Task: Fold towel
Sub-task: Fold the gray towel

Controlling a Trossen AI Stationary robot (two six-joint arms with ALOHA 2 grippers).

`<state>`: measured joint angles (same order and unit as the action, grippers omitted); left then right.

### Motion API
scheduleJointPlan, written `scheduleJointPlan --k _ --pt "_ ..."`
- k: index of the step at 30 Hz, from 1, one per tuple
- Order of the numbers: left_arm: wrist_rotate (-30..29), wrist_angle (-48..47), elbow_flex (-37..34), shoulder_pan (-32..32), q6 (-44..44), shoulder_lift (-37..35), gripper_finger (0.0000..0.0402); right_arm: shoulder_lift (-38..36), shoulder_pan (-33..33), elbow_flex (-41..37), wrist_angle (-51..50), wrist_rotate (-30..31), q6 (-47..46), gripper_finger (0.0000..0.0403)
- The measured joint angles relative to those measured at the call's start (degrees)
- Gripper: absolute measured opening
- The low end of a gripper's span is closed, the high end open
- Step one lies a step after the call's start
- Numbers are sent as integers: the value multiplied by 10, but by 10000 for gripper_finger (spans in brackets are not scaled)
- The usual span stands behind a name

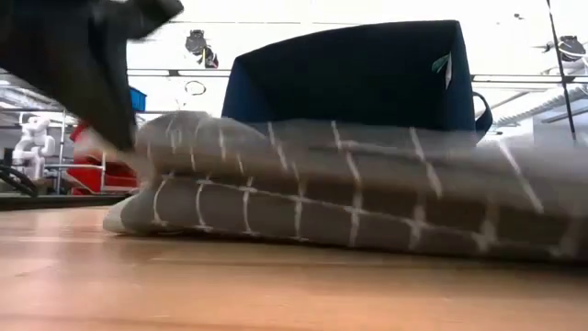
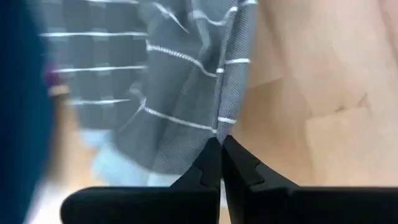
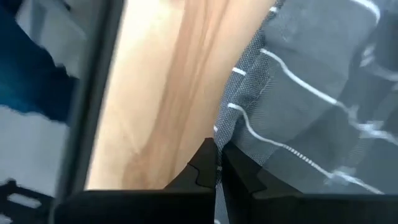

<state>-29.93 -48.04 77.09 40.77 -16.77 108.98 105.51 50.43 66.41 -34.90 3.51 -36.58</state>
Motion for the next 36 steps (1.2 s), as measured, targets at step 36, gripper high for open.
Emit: scheduleJointPlan --k 36 --pt "-215 -416 446 -20 45 -68 0 -495 -43 42 10 47 286 0"
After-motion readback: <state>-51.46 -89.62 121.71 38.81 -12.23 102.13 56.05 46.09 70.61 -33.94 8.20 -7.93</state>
